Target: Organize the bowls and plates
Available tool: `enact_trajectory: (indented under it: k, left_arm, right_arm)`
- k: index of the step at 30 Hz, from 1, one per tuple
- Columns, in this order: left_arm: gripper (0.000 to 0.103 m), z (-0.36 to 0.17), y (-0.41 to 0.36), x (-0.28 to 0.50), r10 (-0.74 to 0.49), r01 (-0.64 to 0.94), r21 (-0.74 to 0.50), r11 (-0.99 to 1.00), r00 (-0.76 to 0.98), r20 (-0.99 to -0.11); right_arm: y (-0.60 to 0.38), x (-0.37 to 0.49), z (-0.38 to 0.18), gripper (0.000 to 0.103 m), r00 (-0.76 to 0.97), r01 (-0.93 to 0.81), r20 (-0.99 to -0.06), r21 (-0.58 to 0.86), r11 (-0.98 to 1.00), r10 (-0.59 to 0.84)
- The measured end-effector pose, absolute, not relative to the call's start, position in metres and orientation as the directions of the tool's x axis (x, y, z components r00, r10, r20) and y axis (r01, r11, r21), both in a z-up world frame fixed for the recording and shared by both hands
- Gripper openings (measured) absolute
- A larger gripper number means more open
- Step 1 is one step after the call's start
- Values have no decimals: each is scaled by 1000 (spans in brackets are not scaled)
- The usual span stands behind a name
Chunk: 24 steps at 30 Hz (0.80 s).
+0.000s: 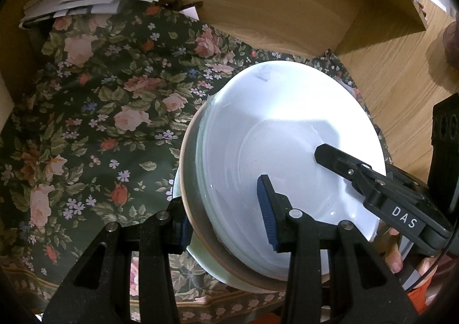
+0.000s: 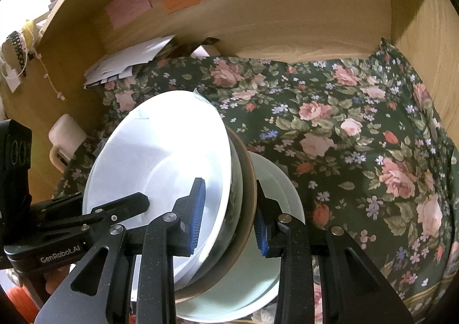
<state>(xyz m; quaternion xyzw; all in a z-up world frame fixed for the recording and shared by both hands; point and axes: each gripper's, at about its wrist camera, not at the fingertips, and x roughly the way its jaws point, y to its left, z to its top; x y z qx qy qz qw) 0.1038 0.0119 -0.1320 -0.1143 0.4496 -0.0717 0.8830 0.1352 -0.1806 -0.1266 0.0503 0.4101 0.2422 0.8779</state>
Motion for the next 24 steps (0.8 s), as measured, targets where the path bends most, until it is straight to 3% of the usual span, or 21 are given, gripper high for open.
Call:
enact_trajectory:
  k: [11,15,20,24]
  left_arm:
    - [41,-147,12,116,-237,53,-252,966,562,-793]
    - [41,-146,17,116,-265,70,-273,959,558,-787]
    - [46,-134,17,105,-229,75,-233,970,613,-756]
    - [54,-118,20,95,-210,75,-216,974,661,-720]
  right_arm:
    - [-185,147,-141,30,507,-379,-707,331,864,493]
    - [-181,140,-137,32,546,-400,-699,267,877,462]
    - [-183,127,-126,64,614,-404,-661,206,891,431]
    - [-188,116,-111,69,654,-407,-617,203,891,439]
